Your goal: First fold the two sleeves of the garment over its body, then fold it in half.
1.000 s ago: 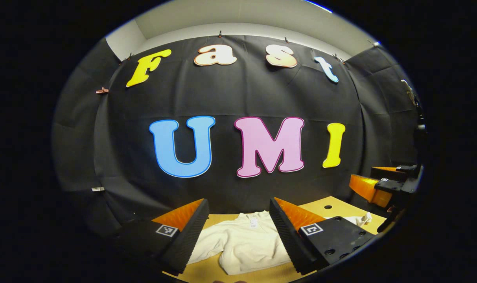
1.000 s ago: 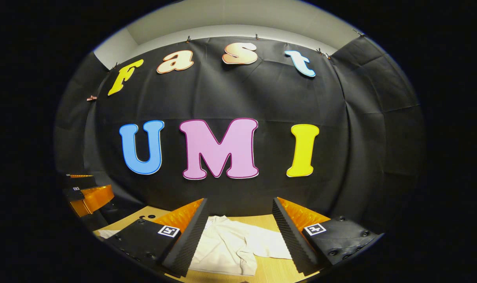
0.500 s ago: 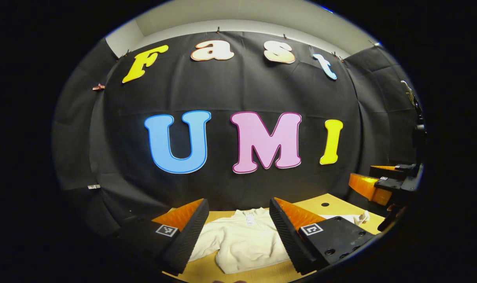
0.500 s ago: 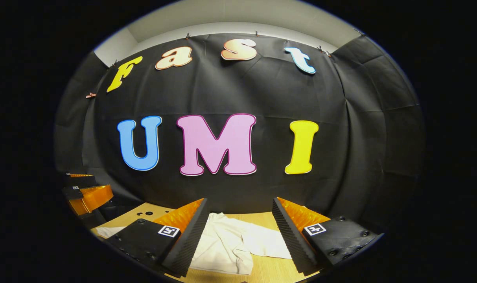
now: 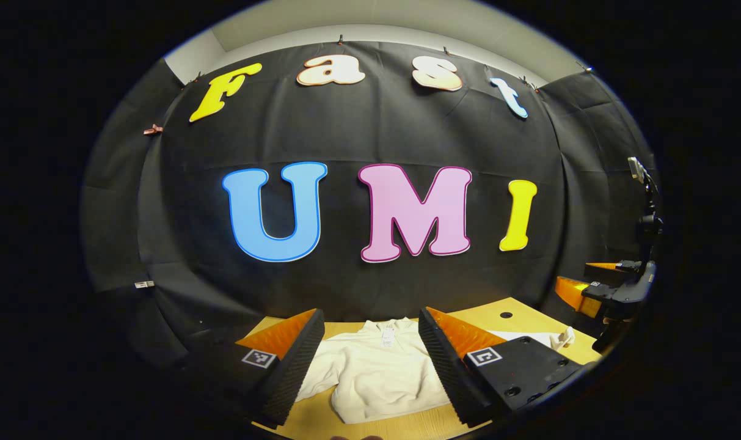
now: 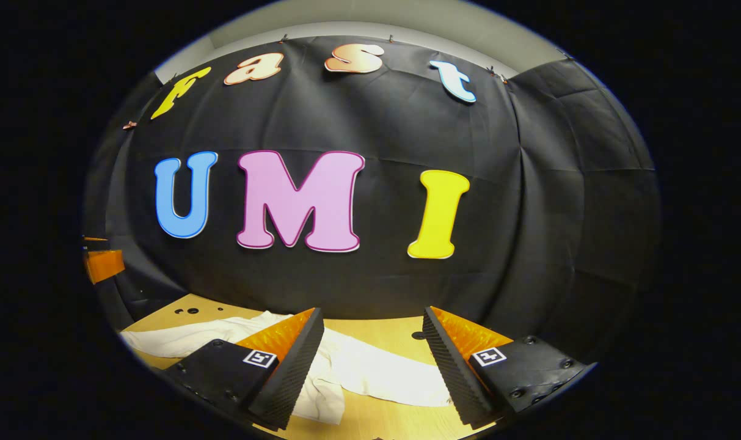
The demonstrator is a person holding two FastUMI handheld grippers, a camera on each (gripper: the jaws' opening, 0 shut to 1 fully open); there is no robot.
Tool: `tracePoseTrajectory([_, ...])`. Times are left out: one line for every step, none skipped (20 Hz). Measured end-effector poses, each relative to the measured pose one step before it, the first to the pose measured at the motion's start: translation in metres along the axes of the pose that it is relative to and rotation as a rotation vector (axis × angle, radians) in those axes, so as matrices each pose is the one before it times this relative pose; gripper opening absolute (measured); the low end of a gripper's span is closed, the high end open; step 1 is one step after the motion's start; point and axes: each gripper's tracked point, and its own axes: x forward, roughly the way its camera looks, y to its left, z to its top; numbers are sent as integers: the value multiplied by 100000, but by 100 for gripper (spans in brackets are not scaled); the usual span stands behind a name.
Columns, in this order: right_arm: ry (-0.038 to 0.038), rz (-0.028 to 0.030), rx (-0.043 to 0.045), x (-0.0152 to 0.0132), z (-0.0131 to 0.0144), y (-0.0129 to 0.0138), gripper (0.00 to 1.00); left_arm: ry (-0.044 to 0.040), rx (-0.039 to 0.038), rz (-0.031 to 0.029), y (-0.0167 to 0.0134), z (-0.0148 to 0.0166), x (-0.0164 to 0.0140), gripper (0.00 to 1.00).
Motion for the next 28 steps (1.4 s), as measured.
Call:
tracePoseTrajectory([1879, -2450, -113, 463, -734, -1427, 98, 1143, -1054, 502, 133, -349, 196, 97])
tracePoseTrajectory([1986, -2420, -531, 577, -745, -1389, 97, 1194, -965, 833, 227, -528, 166, 97])
tracePoseTrajectory([1970, -1854, -1105, 436, -814, -1399, 97, 1107, -732, 569, 229, -235, 224, 97])
tracePoseTrajectory([2004, -2353, -1368, 341, -951, -1548, 97, 945, -405, 562, 190, -379, 121, 97])
tracePoseTrajectory([2015, -2364, -1492, 327, -965, -1595, 97, 569, 23, 788, 276, -201, 172, 98])
tracePoseTrajectory([2230, -2597, -1477, 464, -1033, -1489, 97, 498, 167, 664, 312, -218, 166, 98])
tracePoseTrajectory([2724, -2462, -668, 542, -996, -1433, 97, 762, 140, 693, 234, -202, 153, 98])
tracePoseTrajectory([2872, -2205, 211, 509, -1136, -1382, 97, 762, 22, 732, 287, -375, 200, 98])
tracePoseTrajectory([3100, -2688, 629, 539, -1192, -1266, 98, 666, -93, 507, 214, -148, 113, 98])
tracePoseTrajectory([3401, -2057, 1764, 499, -1185, -1027, 97, 555, -73, 537, 161, -231, 75, 98])
tracePoseTrajectory([3281, -1975, 2189, 709, -1215, -820, 98, 664, 92, 488, 116, -236, 123, 97])
tracePoseTrajectory([3046, -1826, 1833, 869, -1144, -550, 98, 682, 376, 658, 213, -371, 38, 98])
tracePoseTrajectory([2928, -1765, 903, 738, -1093, -708, 98, 710, 489, 635, 191, -295, 85, 98])
tracePoseTrajectory([3242, -1559, 326, 765, -1165, -705, 98, 913, 586, 919, 149, -304, 45, 98])
tracePoseTrajectory([2486, -1145, 21, 860, -1136, -439, 98, 968, 553, 1086, 336, -266, -33, 98])
tracePoseTrajectory([1994, -1052, 90, 1141, -919, -601, 98, 614, 296, 845, 246, -152, -35, 98])
tracePoseTrajectory([2738, -1149, 185, 922, -931, -505, 98, 329, 84, 802, 192, -148, -67, 98])
tracePoseTrajectory([2770, -624, 527, 647, -815, -294, 98, 389, 4, 845, 289, -55, -27, 98])
tracePoseTrajectory([3400, -296, 753, 548, -961, -271, 98, 615, 85, 657, 172, -212, -34, 98])
tracePoseTrajectory([3028, 304, 1257, 927, -869, -44, 98, 924, 470, 712, 186, -167, -31, 98])
tracePoseTrajectory([2907, 109, 1845, 801, -729, -100, 98, 938, 938, 1409, 365, -437, -67, 98])
tracePoseTrajectory([2846, 141, 2372, 511, -620, 62, 98, 820, 718, 1418, 398, -203, -49, 98])
tracePoseTrajectory([2350, -306, 1186, 631, -532, -188, 98, 723, 177, 997, 432, -231, -84, 98])
tracePoseTrajectory([2119, -1139, 558, 647, -704, -391, 98, 641, -232, 859, 319, -164, -7, 98])
tracePoseTrajectory([1891, -400, 557, 566, -366, -26, 98, 658, -261, 766, 203, -69, 76, 98])
tracePoseTrajectory([2711, -250, 651, 1033, -447, 261, 98, 843, -118, 897, 205, -233, 32, 98])
tracePoseTrajectory([2977, -262, 606, 863, -736, -74, 98, 1131, 72, 1274, 402, -93, 11, 98])
tracePoseTrajectory([3450, -241, -124, 746, -827, -8, 96, 798, 491, 1447, 385, -425, -117, 98])
